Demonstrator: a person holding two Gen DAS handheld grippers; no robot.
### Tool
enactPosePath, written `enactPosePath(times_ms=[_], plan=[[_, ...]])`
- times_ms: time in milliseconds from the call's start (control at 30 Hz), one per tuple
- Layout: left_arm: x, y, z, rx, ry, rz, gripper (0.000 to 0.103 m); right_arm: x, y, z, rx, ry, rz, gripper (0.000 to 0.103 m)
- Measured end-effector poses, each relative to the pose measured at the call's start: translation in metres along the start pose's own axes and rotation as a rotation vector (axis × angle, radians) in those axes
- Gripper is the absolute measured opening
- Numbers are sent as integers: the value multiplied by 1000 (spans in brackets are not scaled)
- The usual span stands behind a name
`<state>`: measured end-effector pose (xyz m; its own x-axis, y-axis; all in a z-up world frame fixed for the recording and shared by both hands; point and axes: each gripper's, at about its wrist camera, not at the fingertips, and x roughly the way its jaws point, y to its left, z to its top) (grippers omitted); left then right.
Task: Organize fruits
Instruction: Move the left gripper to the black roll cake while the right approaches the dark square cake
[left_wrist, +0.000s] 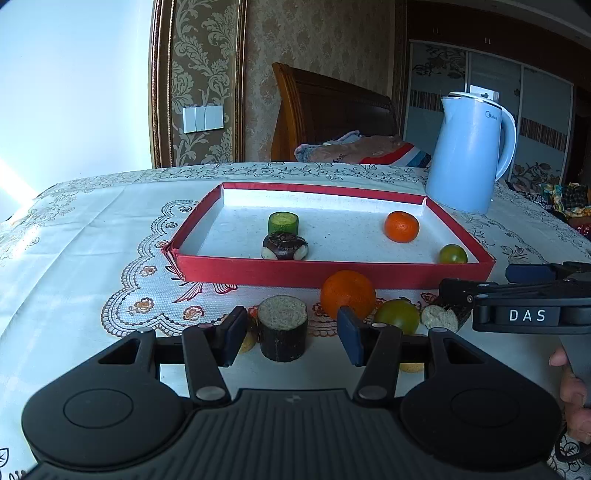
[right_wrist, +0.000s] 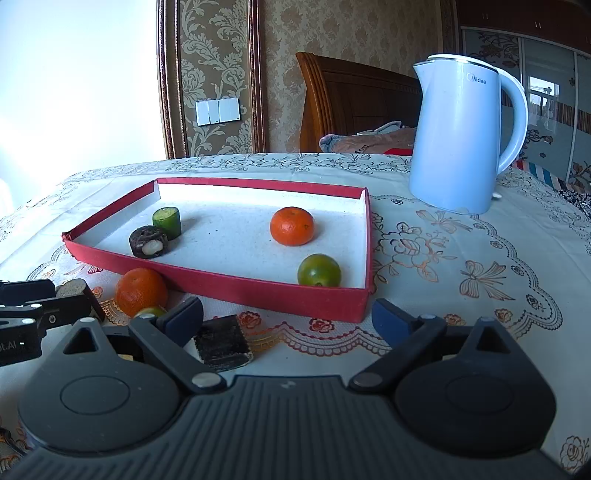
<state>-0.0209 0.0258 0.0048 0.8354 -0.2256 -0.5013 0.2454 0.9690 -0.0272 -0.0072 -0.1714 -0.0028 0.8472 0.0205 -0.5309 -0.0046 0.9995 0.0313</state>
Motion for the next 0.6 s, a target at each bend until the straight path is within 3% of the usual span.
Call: enactPosePath(times_ms=[433,600], plan=[[7,-18,-2,99,-13,-9,53,1,-1,0,2,4,1,100],[18,-14,-1,79,51,-2,53,1,-1,0,4,4,1,100]])
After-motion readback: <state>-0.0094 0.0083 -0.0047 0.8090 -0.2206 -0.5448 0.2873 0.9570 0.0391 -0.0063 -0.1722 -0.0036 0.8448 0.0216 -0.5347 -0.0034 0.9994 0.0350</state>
